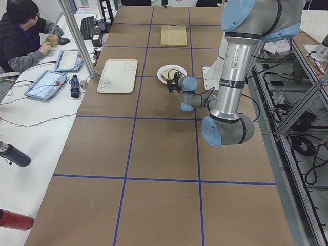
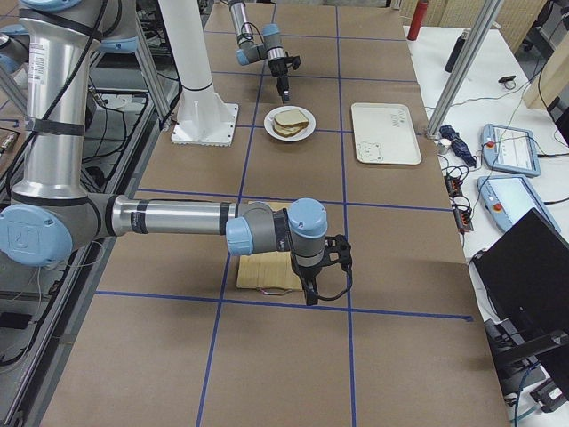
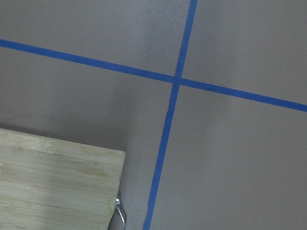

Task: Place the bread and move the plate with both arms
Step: 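Reach the left gripper to the plate rim nearest the robot and grip it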

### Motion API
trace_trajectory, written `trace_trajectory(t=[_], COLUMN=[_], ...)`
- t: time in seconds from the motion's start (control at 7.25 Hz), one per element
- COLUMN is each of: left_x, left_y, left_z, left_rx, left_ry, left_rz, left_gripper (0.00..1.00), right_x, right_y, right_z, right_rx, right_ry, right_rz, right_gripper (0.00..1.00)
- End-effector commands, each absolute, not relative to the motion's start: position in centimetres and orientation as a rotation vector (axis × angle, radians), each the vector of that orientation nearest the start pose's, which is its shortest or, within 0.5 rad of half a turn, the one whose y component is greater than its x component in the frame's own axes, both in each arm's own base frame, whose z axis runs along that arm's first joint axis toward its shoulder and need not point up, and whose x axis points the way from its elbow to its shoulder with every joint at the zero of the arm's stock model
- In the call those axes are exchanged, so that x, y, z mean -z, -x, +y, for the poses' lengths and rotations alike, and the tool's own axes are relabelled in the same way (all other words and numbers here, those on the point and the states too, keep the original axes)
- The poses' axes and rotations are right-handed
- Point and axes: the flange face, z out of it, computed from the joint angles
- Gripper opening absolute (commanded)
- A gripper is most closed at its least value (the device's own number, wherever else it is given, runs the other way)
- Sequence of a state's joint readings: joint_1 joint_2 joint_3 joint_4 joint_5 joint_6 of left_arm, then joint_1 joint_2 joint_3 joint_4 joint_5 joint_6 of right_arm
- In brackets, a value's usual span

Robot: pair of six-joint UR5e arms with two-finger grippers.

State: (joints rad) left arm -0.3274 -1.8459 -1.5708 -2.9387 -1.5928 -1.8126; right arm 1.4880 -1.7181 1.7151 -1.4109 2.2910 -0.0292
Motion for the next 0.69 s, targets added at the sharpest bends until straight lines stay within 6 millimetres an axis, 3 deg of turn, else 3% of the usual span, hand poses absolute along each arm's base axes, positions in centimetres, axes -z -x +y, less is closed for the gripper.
trace_trajectory(t=[0.0, 0.28, 0.55], left_x=[-36.2, -35.9, -35.4], left_y=[-52.4, -53.1, -54.2], left_z=[-31.4, -31.4, -29.9], left_rx=[0.425, 0.428, 0.426], left_ry=[-0.057, -0.048, -0.032], left_rz=[1.637, 1.641, 1.649], left_gripper=[0.54, 0.54, 0.54], right_x=[-64.4, -64.4, -64.5], right_y=[-3.1, -3.1, -3.1], right_z=[-44.4, -44.4, -44.4], right_rx=[0.162, 0.163, 0.162], right_ry=[-0.128, -0.129, -0.128], right_rz=[-0.722, -0.722, -0.722], right_gripper=[1.00, 1.00, 1.00])
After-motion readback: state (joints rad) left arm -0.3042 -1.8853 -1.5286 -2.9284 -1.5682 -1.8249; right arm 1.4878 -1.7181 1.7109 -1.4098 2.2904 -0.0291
